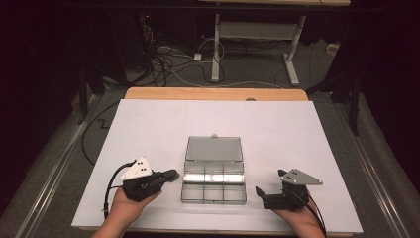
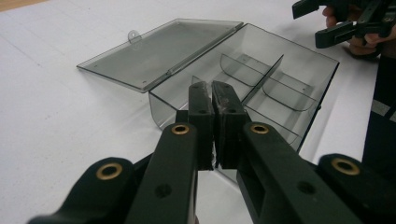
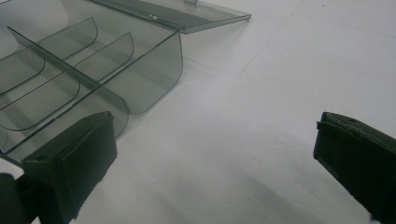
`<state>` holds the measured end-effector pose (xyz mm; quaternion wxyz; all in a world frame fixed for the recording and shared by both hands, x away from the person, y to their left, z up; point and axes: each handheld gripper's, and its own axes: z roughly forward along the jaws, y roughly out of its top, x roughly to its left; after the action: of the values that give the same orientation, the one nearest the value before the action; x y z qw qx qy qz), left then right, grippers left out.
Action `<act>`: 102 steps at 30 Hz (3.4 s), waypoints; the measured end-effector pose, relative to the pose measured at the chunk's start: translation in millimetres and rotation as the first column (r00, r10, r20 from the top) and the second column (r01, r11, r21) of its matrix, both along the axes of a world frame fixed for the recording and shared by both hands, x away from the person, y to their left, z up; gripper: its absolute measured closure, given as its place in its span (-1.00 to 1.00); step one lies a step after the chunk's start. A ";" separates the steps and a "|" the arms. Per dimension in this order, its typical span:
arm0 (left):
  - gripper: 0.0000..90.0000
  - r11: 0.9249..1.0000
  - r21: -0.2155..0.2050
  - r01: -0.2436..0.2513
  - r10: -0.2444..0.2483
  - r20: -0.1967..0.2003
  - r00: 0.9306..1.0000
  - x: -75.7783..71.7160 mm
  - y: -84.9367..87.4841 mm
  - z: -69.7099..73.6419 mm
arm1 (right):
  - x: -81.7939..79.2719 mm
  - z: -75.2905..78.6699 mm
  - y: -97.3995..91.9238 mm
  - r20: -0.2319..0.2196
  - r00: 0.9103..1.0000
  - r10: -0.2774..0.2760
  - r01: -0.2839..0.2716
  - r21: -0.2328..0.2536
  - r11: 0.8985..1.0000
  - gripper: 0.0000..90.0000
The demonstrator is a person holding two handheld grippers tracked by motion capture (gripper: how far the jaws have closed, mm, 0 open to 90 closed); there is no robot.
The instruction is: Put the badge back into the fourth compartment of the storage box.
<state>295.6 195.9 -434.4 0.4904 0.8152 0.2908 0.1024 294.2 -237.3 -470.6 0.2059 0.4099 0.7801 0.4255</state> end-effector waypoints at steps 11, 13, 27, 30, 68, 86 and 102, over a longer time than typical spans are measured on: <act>0.89 1.000 -0.005 0.022 -0.022 -0.001 1.000 -2.3 -8.7 -0.6 | -0.1 0.0 0.1 0.000 1.000 0.002 -0.002 0.000 1.000 -0.99; 0.89 1.000 -0.003 0.026 -0.026 -0.002 1.000 -2.7 -10.4 -0.9 | 0.0 -0.1 0.0 0.000 1.000 0.002 -0.002 0.000 1.000 -0.99; 0.89 0.999 0.000 0.054 -0.054 -0.005 0.999 -5.0 -23.7 -2.6 | -0.3 0.2 0.3 0.000 1.000 0.003 -0.003 0.000 1.000 -0.99; 0.89 0.998 0.010 0.059 -0.059 -0.001 0.998 -6.0 -26.9 -3.4 | -0.2 0.2 0.2 -0.002 1.000 0.004 -0.004 -0.002 1.000 -0.99; 0.89 0.988 0.102 0.113 -0.110 -0.033 0.993 -10.2 -53.1 -23.1 | -0.2 -0.8 1.2 -0.002 1.000 0.013 -0.013 -0.007 1.000 -0.99; 0.56 0.987 0.085 0.139 -0.135 -0.055 0.989 -7.9 -53.3 -26.8 | 0.0 -1.2 1.4 0.000 1.000 0.016 -0.016 -0.012 1.000 -0.99; -0.21 0.998 0.040 0.046 -0.043 -0.072 0.996 4.4 -27.1 -22.3 | -0.5 -0.1 0.5 0.004 1.000 0.015 -0.015 -0.007 1.000 -0.99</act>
<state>300.0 168.8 -456.7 0.4649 0.8346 0.2874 0.0684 293.7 -236.8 -470.7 0.2056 0.4025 0.7844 0.4249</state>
